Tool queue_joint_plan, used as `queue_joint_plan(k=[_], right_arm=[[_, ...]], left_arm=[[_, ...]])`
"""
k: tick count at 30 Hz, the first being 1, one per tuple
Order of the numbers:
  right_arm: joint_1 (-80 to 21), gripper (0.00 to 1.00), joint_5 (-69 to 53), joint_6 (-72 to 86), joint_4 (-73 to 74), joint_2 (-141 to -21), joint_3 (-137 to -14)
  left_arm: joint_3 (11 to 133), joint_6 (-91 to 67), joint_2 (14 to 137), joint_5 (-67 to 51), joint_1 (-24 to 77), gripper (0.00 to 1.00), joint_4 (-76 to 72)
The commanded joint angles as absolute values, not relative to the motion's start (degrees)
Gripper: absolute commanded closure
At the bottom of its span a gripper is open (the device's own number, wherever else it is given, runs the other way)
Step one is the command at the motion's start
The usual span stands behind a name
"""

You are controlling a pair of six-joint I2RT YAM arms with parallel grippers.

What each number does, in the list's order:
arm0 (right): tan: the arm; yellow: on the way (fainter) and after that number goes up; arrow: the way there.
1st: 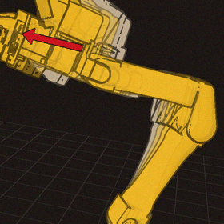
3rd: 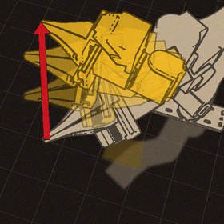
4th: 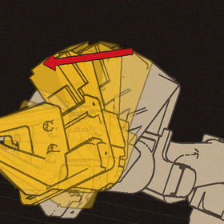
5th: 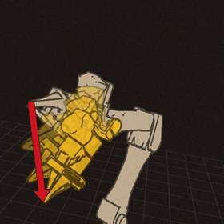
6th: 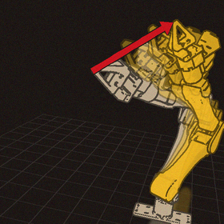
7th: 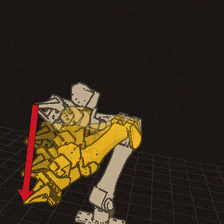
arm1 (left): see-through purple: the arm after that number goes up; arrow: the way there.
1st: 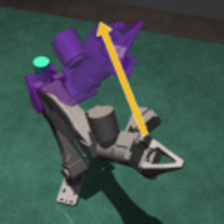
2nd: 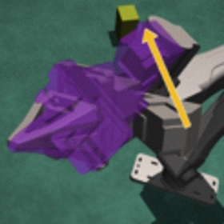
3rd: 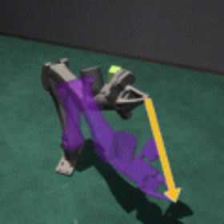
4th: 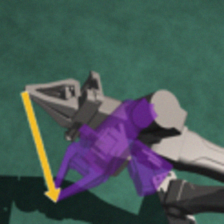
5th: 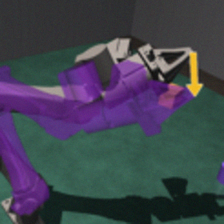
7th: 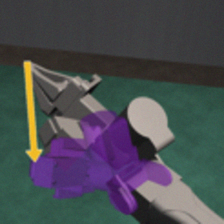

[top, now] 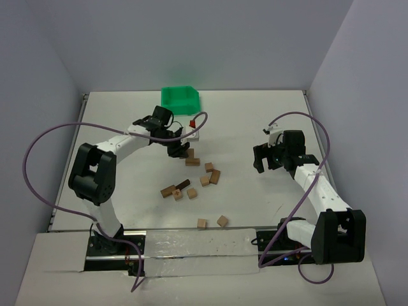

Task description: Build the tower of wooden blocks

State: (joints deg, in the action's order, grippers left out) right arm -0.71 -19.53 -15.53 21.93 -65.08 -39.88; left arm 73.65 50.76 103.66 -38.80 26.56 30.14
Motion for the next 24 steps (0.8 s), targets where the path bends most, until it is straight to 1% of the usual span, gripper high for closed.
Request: queue_joint_plan(k=[1,5,24], right_arm=[[-0.4,0.0,-19.2,-15.8,21.5,-64.4,-43.0],[-0.4,0.0,-19.2,-15.9,21.5,-64.4,-43.0],[-0.4,0.0,-19.0,-16.3,21.6,-64.4,-42.8]], left_arm=[[72.2,44.5,101.6,-38.3,28.4,1.0,23.8],[71.6,43.3,101.9,-37.7,29.4,1.0,21.8],[73.5,43.5,107.5,-34.9,31.2,1.0,21.7]])
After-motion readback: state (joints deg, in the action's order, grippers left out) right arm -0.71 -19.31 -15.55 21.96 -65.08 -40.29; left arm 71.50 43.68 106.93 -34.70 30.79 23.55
